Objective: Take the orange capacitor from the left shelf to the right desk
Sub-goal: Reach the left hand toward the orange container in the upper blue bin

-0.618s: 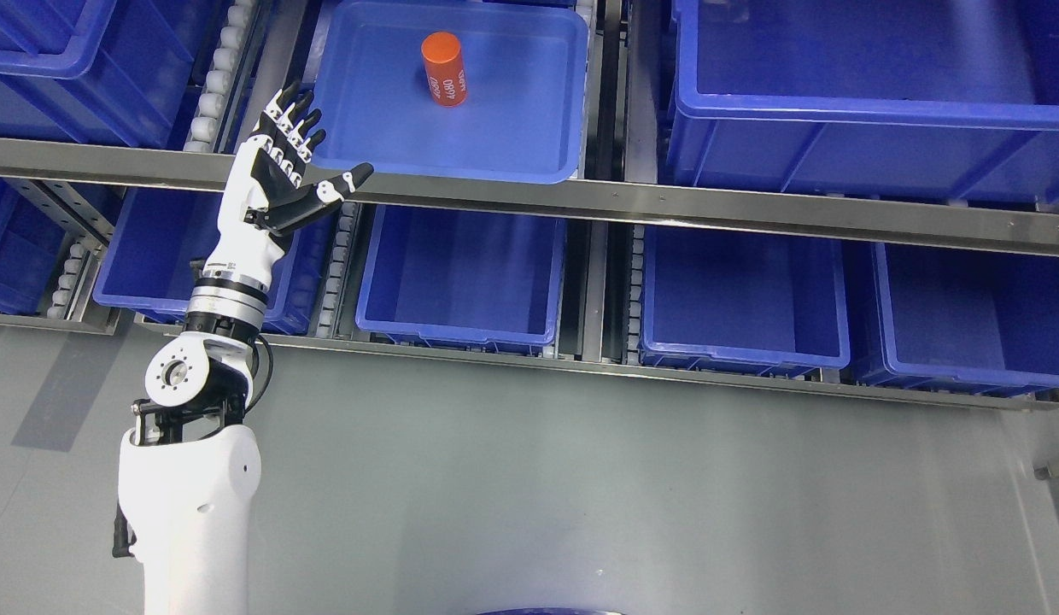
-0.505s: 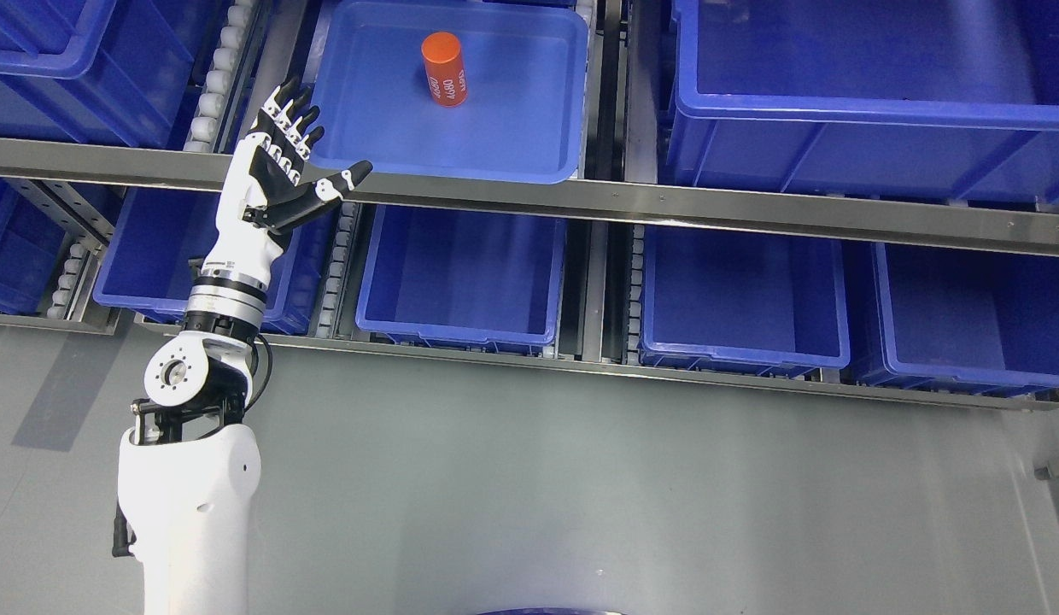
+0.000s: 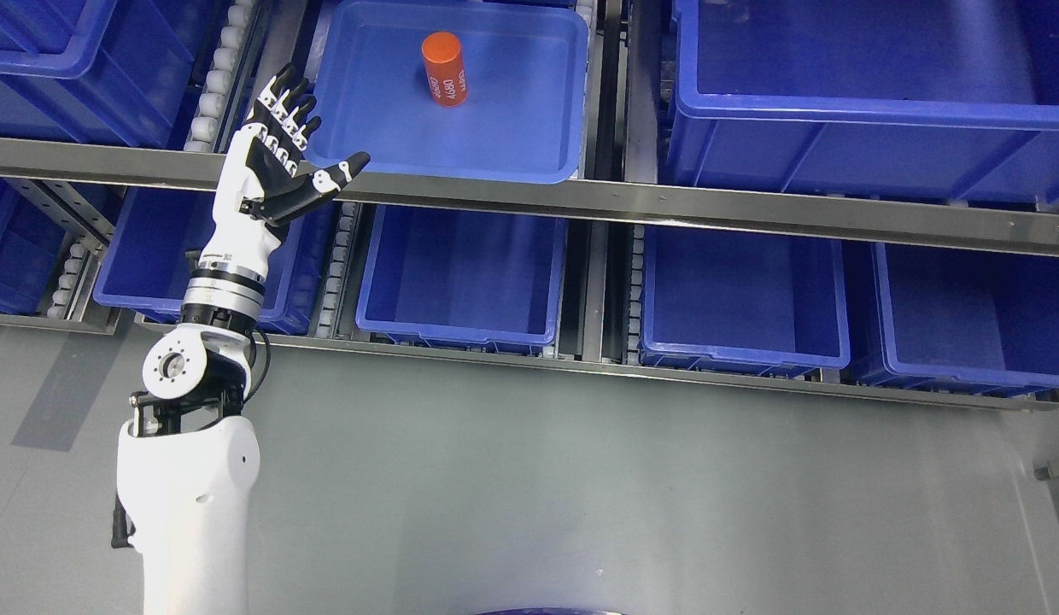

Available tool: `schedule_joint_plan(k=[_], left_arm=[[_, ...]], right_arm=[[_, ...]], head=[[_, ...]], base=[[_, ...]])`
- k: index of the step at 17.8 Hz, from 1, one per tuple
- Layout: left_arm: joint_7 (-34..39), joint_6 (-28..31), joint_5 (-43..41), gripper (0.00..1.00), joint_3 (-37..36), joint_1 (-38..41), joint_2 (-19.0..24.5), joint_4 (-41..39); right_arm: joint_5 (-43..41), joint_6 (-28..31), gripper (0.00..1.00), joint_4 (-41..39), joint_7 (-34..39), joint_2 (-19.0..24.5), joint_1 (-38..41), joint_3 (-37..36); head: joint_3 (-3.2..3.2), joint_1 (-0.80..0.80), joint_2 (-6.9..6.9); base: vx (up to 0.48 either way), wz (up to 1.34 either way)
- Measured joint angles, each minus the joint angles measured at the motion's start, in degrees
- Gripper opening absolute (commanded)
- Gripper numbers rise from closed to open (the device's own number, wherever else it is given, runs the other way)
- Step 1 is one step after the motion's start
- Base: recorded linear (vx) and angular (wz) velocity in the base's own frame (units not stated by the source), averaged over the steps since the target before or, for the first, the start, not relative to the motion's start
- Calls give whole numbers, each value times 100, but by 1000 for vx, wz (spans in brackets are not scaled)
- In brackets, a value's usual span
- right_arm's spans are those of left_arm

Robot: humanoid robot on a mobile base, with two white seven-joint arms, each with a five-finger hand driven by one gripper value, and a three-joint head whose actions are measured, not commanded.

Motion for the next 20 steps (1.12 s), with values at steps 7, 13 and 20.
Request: schedule_joint_plan(k=[7, 13, 20], left_arm=[[-939, -12, -566, 100, -20, -1168, 394, 1222], [-924, -620, -845, 100, -64, -2229, 312, 2689], [-455, -777, -963, 100, -307, -2793, 118, 3975]], right_arm=[[0, 2, 100, 0, 1, 0, 0, 0], [0, 2, 100, 0, 2, 0, 0, 0], [0, 2, 100, 0, 2, 0, 0, 0]], head=[[0, 0, 0], [0, 0, 0], [0, 0, 0]], base=[[0, 0], [0, 0], [0, 0]])
